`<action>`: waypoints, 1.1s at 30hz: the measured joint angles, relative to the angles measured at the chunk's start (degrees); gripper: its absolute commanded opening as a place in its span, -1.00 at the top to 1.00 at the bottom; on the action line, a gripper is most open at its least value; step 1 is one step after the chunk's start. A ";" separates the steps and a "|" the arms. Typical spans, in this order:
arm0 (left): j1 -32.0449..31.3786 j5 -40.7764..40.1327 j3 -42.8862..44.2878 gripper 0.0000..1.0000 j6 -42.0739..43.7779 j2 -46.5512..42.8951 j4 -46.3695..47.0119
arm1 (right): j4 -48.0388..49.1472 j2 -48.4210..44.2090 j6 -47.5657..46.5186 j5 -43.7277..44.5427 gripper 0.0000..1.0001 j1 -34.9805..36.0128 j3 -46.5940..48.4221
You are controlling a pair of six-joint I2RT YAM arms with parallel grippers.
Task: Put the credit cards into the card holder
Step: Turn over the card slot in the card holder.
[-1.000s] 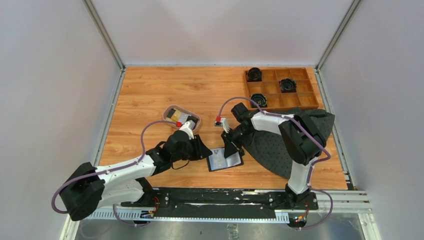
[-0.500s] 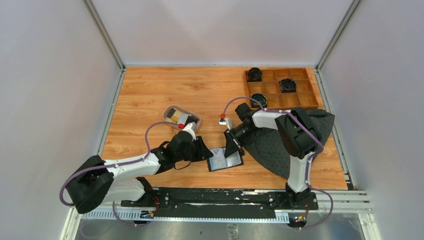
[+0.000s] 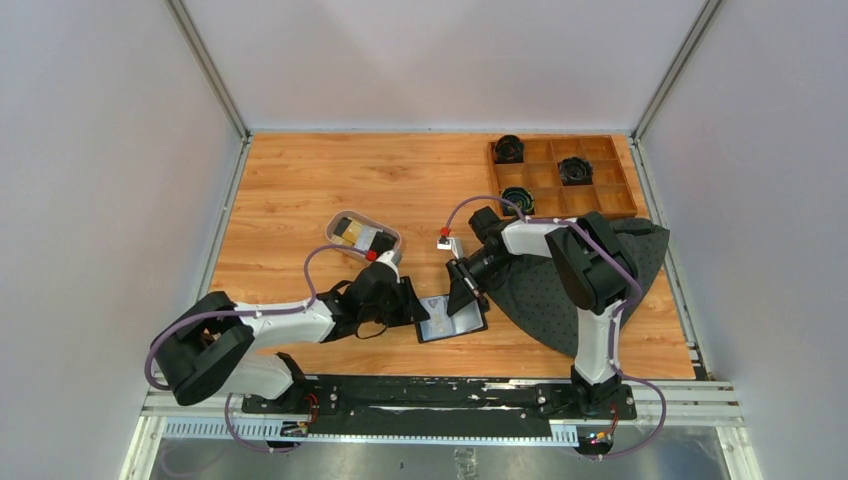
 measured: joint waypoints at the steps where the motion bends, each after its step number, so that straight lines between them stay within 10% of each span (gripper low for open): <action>1: -0.07 0.02 0.20 0.23 0.00 0.35 0.02 | 0.02 0.11 0.24 0.04 0.44 0.00 0.00; 33: -0.63 0.92 1.20 0.25 0.02 3.13 1.60 | 1.40 3.32 6.71 -3.15 0.59 -1.44 0.02</action>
